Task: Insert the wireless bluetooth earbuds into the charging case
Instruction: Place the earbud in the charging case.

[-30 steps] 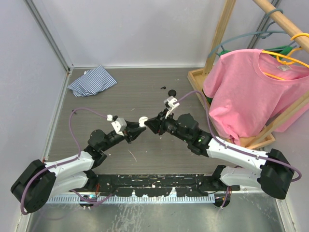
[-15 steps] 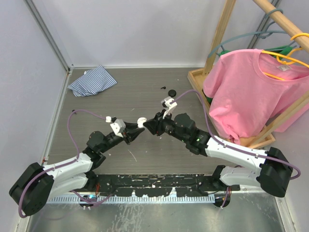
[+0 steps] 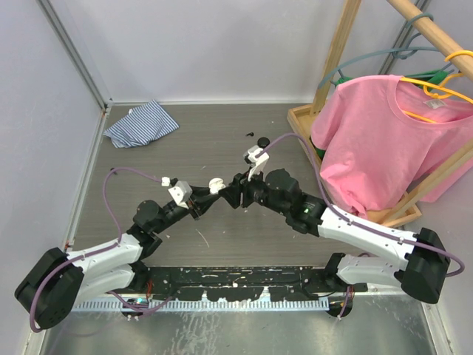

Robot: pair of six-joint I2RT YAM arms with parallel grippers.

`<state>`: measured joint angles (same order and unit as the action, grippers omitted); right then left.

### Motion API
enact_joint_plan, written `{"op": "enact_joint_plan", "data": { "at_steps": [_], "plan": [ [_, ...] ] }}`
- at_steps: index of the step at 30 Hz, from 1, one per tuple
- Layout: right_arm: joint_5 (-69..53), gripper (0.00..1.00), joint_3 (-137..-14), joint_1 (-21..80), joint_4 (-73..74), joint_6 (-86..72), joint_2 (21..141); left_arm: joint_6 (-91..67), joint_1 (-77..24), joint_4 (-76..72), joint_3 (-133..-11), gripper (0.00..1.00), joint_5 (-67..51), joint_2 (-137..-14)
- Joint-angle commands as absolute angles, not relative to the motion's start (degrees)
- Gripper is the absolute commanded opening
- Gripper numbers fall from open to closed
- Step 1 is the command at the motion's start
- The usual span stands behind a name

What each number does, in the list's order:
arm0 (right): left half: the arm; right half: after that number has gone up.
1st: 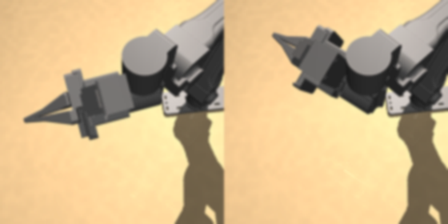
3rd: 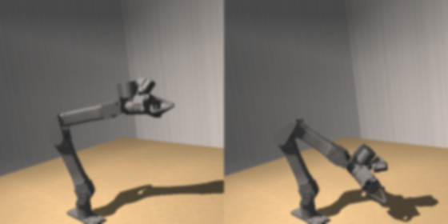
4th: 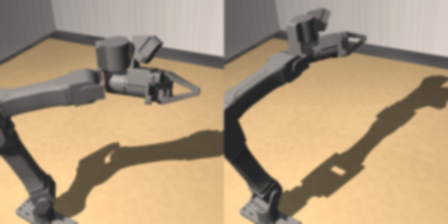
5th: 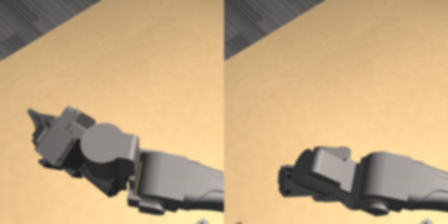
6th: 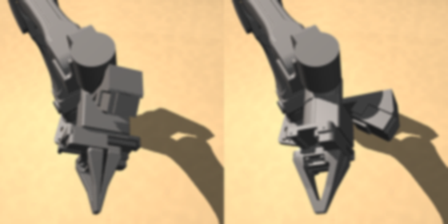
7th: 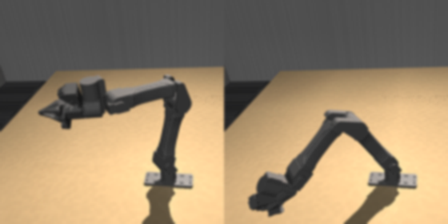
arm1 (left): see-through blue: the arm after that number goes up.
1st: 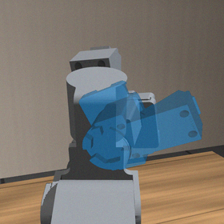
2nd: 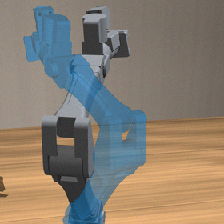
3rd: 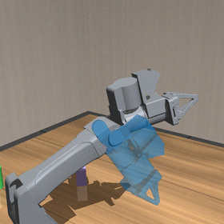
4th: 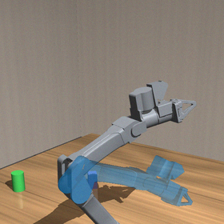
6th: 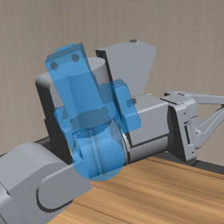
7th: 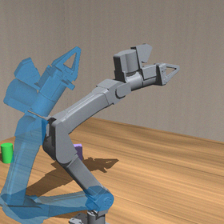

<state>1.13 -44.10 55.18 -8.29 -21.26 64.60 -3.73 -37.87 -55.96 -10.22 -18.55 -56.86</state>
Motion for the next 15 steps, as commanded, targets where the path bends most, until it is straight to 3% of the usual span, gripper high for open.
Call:
{"op": "enact_joint_plan", "data": {
  "at_steps": [1,15],
  "plan": [
    [1.4,0.53,-49.0,54.7,-4.9,-16.0,62.2,-3.3,-37.7,-60.1,-11.1,0.00,-18.2,-56.8],
    [7.9,0.55,-49.8,52.2,-1.5,-10.3,64.7,-3.6,-37.7,-59.7,-11.2,0.00,-19.5,-56.4]
  ]
}}
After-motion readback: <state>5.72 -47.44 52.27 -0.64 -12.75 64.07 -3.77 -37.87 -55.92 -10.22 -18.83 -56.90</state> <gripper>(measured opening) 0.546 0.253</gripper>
